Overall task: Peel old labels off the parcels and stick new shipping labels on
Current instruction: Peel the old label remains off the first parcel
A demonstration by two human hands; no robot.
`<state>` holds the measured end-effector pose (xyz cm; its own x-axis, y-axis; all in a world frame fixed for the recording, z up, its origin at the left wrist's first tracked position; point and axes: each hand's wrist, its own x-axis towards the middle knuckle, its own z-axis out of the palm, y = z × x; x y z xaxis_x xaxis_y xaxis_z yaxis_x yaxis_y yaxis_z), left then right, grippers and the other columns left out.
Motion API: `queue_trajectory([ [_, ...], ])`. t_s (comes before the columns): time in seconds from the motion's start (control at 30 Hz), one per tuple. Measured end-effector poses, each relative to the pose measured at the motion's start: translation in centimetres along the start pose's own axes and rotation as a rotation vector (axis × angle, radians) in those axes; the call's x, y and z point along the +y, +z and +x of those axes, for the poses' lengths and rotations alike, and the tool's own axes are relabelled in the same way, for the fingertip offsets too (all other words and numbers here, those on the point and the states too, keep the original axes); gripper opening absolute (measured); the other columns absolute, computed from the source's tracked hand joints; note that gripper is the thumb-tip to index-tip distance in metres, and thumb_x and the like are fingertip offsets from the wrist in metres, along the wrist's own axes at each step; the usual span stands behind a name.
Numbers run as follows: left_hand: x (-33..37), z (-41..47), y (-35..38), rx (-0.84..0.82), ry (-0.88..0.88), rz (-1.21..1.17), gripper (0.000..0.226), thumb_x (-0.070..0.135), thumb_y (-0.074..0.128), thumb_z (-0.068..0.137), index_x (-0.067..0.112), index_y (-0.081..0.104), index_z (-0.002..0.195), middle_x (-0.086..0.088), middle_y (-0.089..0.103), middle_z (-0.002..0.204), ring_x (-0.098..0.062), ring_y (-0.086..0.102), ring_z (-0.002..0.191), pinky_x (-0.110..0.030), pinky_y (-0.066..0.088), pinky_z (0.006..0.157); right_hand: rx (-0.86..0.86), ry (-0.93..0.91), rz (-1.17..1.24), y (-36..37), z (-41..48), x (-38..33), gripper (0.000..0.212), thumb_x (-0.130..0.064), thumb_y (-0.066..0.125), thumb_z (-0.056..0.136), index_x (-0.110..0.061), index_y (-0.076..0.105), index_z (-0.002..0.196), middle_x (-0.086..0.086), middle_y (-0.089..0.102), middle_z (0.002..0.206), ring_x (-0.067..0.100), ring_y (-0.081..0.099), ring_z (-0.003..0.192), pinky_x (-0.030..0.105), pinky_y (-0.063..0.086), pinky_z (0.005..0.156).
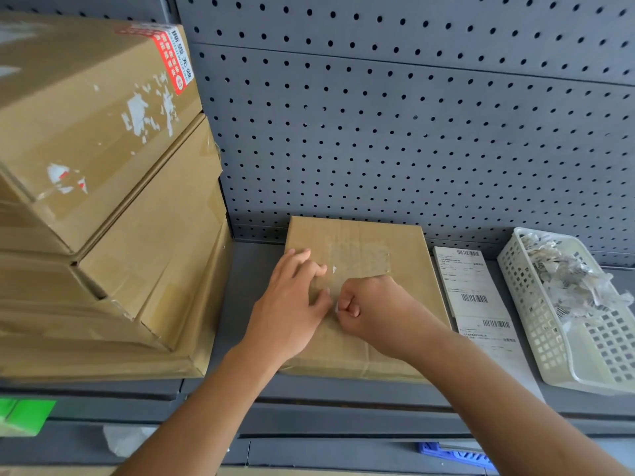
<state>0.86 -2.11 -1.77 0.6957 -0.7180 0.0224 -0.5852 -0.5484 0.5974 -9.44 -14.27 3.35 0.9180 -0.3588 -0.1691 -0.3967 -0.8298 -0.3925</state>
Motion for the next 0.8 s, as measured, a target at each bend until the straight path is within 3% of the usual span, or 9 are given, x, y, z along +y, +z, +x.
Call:
queue_trajectory([
  [0.1, 0.0, 0.0, 0.0, -0.008, -0.006, 0.003, 0.035, 0.043, 0.046, 0.102, 0.036, 0.046, 0.136, 0.021, 0.014, 0.162, 0.005, -0.006, 0.150, -0.039, 0.046, 0.097, 0.003, -0.050, -0.175, 0.4, 0.1, -0.6, 0.016, -0.019, 0.049, 0.096, -0.012, 0.062, 0.090, 0.003, 0.064, 0.085, 0.021, 0.061, 0.071, 0.032, 0.053, 0.069],
  [0.23, 0.1, 0.0, -0.1, -0.031, -0.021, 0.003, 0.039, 0.036, 0.048, 0.100, 0.035, 0.045, 0.139, 0.022, 0.011, 0.163, 0.006, -0.008, 0.150, -0.043, 0.047, 0.100, 0.014, -0.138, -0.381, 1.1, 0.2, -1.8, 0.017, -0.007, 0.049, 0.095, -0.018, 0.044, 0.082, -0.003, 0.039, 0.071, 0.018, 0.043, 0.064, 0.028, 0.040, 0.064],
  [0.37, 0.2, 0.0, -0.2, -0.033, -0.026, -0.003, 0.040, 0.036, 0.047, 0.100, 0.035, 0.045, 0.140, 0.022, 0.011, 0.163, 0.006, -0.008, 0.150, -0.045, 0.046, 0.102, -0.055, -0.087, -0.307, 0.8, 0.5, -2.3, 0.015, -0.010, 0.049, 0.095, -0.016, 0.040, 0.084, -0.003, 0.035, 0.068, 0.019, 0.041, 0.061, 0.029, 0.044, 0.069],
  [0.5, 0.0, 0.1, 0.0, -0.020, -0.019, -0.003, 0.037, 0.046, 0.044, 0.102, 0.037, 0.046, 0.138, 0.023, 0.012, 0.162, 0.006, -0.007, 0.150, -0.045, 0.046, 0.103, -0.036, -0.065, -0.302, 0.5, 0.5, -2.0, 0.016, -0.010, 0.044, 0.097, -0.013, 0.042, 0.081, -0.002, 0.035, 0.068, 0.011, 0.033, 0.053, 0.026, 0.036, 0.066],
  [0.63, -0.1, 0.1, 0.0, -0.011, -0.016, -0.005, 0.035, 0.046, 0.045, 0.102, 0.038, 0.046, 0.136, 0.023, 0.013, 0.162, 0.006, -0.007, 0.150, -0.046, 0.048, 0.101, -0.047, -0.029, -0.215, 0.4, 0.8, -1.5, 0.013, -0.011, 0.045, 0.096, -0.011, 0.043, 0.083, 0.000, 0.043, 0.069, 0.012, 0.040, 0.053, 0.020, 0.028, 0.049],
  [0.73, 0.0, 0.0, 0.0, -0.013, -0.012, 0.005, 0.035, 0.044, 0.045, 0.103, 0.037, 0.046, 0.137, 0.023, 0.013, 0.162, 0.007, -0.008, 0.150, -0.042, 0.049, 0.100, 0.037, -0.012, -0.083, 0.2, 1.3, 0.2, 0.014, -0.014, 0.050, 0.095, -0.010, 0.047, 0.082, 0.004, 0.056, 0.071, 0.022, 0.055, 0.059, 0.030, 0.045, 0.052],
  [0.8, 0.1, 0.0, 0.0, -0.014, -0.007, 0.006, 0.037, 0.043, 0.045, 0.103, 0.036, 0.046, 0.139, 0.023, 0.013, 0.162, 0.007, -0.008, 0.150, -0.040, 0.048, 0.101, 0.076, -0.043, 0.040, -0.2, 1.2, 1.4, 0.009, -0.016, 0.053, 0.095, -0.011, 0.055, 0.089, -0.001, 0.060, 0.070, 0.011, 0.056, 0.059, 0.028, 0.050, 0.057],
])
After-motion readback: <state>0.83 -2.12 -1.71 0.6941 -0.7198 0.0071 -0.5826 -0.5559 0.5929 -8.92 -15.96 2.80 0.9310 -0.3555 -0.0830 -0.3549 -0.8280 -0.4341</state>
